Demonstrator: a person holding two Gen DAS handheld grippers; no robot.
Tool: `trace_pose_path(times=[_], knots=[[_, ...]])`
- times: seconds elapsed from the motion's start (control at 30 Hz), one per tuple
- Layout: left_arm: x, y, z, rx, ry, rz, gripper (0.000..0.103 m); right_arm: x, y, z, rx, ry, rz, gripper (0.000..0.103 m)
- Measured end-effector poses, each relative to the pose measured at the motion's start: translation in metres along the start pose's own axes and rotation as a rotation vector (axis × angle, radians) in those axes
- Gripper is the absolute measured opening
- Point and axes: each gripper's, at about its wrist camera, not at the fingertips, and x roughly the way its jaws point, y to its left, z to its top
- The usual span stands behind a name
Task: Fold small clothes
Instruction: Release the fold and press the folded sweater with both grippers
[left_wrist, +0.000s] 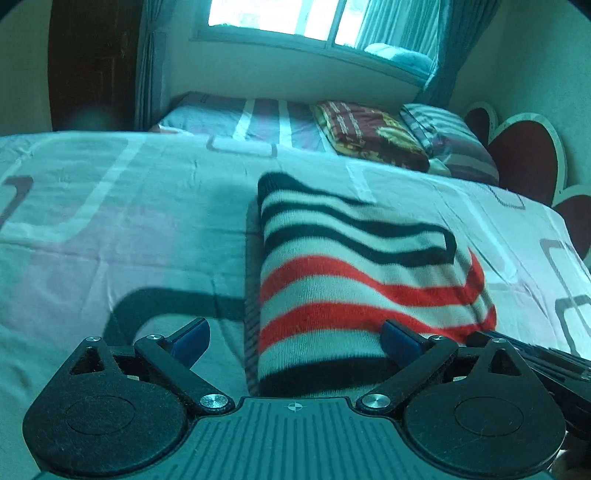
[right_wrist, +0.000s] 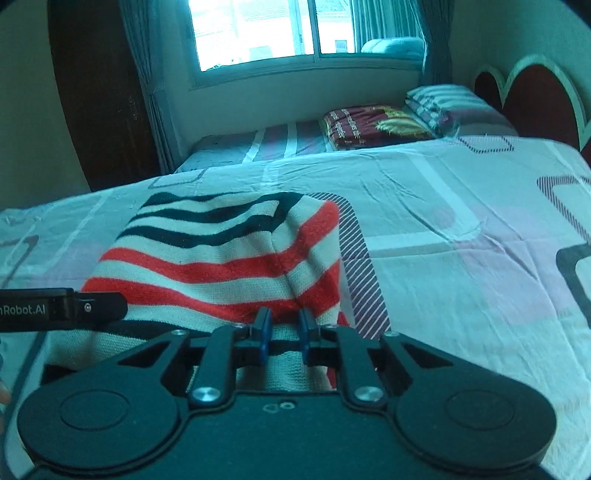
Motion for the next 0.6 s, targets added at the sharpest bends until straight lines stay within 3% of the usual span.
trace_pose_path(times=[0.13,0.27,0.4,0.6], knots=[[0.01,-0.003,0.009,0.018,-0.008,0.015,0.099,-0.001,0.01,0.017,-0.024,-0.04,0.028,0.026],[0.02,-0.004,0.018,-0.005,-0.005,0.016,0.099,0.01,0.024,0.028,-0.103,-0.06,0.033,0.025],[0.035,-0.008,0.028,0.021,-0.008,0.036,0.099,0.026,0.015,0.043,-0.035,-0.061,0.052,0.026],[0.063,-0.009,0.045,-0.012,-0.004,0.058,0.099,0.06,0.005,0.067,-0.04,-0.051,0.029,0.026]])
